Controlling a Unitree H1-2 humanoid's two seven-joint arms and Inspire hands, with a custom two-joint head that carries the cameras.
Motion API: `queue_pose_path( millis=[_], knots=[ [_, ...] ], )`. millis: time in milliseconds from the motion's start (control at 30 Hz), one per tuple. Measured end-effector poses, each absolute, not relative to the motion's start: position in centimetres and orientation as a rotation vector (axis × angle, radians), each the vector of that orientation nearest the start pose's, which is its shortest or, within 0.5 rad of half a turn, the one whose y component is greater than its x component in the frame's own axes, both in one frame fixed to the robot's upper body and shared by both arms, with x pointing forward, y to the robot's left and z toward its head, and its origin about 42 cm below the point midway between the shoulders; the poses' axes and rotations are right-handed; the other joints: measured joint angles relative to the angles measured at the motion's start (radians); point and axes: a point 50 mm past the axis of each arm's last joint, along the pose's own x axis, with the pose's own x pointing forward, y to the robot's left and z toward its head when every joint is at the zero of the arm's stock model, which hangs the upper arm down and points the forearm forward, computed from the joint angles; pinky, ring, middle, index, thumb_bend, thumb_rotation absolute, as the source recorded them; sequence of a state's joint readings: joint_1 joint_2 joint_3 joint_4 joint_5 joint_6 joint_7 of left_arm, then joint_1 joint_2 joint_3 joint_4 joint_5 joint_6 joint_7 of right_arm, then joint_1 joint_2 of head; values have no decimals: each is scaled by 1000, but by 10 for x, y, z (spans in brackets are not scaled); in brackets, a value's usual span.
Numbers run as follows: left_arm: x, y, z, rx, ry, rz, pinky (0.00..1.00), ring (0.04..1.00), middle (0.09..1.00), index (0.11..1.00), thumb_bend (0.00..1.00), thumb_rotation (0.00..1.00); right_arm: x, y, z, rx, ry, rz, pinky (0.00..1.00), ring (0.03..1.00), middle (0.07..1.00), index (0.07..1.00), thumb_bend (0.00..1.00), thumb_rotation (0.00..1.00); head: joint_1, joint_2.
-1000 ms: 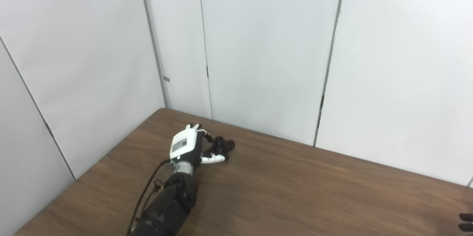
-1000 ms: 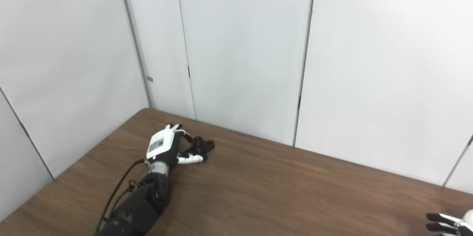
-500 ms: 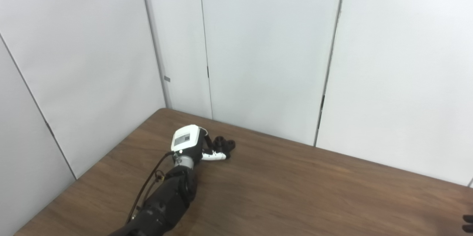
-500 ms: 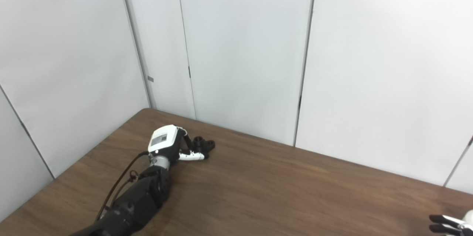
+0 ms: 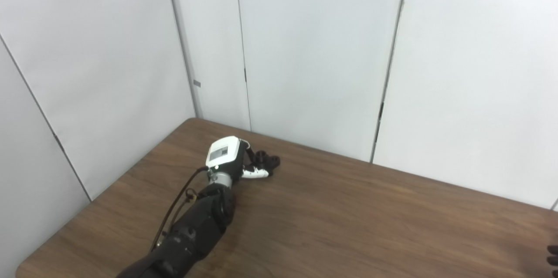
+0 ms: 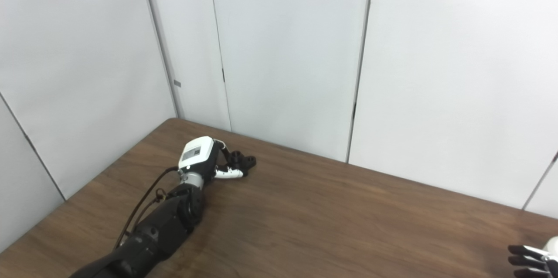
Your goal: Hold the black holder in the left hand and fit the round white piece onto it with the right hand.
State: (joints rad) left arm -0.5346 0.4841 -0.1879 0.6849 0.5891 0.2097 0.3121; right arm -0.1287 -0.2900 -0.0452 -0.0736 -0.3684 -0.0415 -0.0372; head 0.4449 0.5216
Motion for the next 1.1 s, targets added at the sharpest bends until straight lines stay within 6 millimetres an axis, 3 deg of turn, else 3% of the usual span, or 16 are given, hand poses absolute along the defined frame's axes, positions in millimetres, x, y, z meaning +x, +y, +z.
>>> queue_pose_path(
  millis=[400, 533, 833, 1100],
  knots=[
    [418, 370, 136, 1058, 62, 208, 963, 962, 851, 478, 523, 58, 324, -301, 175, -653, -262, -79, 519, 589, 639, 673, 617, 0, -18, -3],
    [415, 359, 135, 1037, 31, 161, 988, 965, 846, 478, 524, 57, 325, -301, 176, -659, -265, -80, 517, 581, 633, 671, 617, 0, -29, -3],
    [403, 333, 132, 1059, -61, 33, 938, 965, 869, 480, 525, 65, 327, -300, 178, -687, -273, -84, 533, 585, 628, 667, 627, 0, -77, -2],
    [395, 308, 127, 1041, -192, -150, 992, 986, 891, 480, 524, 71, 332, -296, 184, -694, -295, -89, 547, 606, 642, 666, 633, 0, -127, 11]
  ],
)
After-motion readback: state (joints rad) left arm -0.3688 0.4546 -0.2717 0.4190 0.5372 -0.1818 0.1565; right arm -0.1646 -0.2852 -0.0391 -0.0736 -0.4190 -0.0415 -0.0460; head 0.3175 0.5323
